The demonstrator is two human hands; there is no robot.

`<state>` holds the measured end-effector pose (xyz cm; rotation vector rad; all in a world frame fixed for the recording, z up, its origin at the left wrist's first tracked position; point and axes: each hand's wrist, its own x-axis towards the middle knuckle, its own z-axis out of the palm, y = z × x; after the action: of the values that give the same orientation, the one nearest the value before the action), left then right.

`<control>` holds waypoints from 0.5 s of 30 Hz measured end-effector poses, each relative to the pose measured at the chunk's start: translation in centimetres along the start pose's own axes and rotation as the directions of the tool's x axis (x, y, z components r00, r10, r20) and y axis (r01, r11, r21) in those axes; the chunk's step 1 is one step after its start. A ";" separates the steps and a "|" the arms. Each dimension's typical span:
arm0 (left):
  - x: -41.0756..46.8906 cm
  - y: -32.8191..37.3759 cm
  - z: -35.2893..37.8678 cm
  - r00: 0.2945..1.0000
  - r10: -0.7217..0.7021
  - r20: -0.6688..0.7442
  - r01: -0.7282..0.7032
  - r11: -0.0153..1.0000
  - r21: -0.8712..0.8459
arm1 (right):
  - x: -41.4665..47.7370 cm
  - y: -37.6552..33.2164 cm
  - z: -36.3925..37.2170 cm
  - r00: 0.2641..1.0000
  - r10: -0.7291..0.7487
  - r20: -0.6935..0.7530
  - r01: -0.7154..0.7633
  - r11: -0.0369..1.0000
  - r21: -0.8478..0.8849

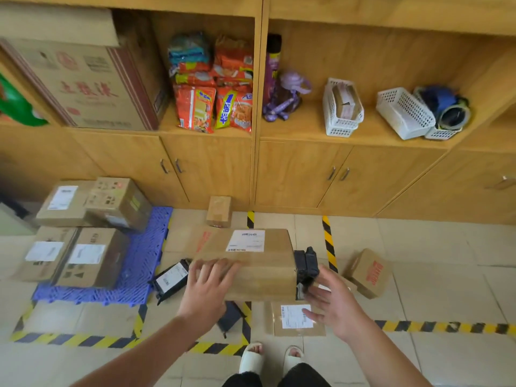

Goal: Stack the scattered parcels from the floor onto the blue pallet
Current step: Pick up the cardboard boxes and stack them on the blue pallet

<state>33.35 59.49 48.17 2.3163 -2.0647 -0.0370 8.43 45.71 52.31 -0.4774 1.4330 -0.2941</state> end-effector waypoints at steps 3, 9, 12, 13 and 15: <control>-0.2 -0.8 -1.9 0.991 0.121 -0.057 -0.113 0.986 0.123 | -1.4 0.2 0.4 0.993 0.061 0.100 -0.061 0.998 -0.002; -0.1 -0.8 -5.4 0.948 0.263 -0.178 -0.216 0.945 0.246 | -2.1 -1.0 -0.2 0.969 0.057 0.239 -0.071 0.996 0.049; 0.7 0.1 -7.0 0.929 0.282 -0.242 -0.217 0.940 0.262 | -1.6 -1.9 -1.1 0.933 0.038 0.357 -0.068 0.995 0.071; 1.0 0.6 -7.4 0.920 0.288 -0.267 -0.217 0.940 0.265 | -1.5 -2.4 -1.6 0.928 0.028 0.370 -0.061 0.995 0.077; 1.6 1.7 -8.4 0.903 0.303 -0.304 -0.221 0.936 0.274 | -1.4 -3.3 -2.6 0.930 0.012 0.367 -0.037 0.997 0.062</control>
<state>32.22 57.82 56.67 1.9430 -2.2666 0.6052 6.03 43.12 55.00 -0.4324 1.0594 -0.2186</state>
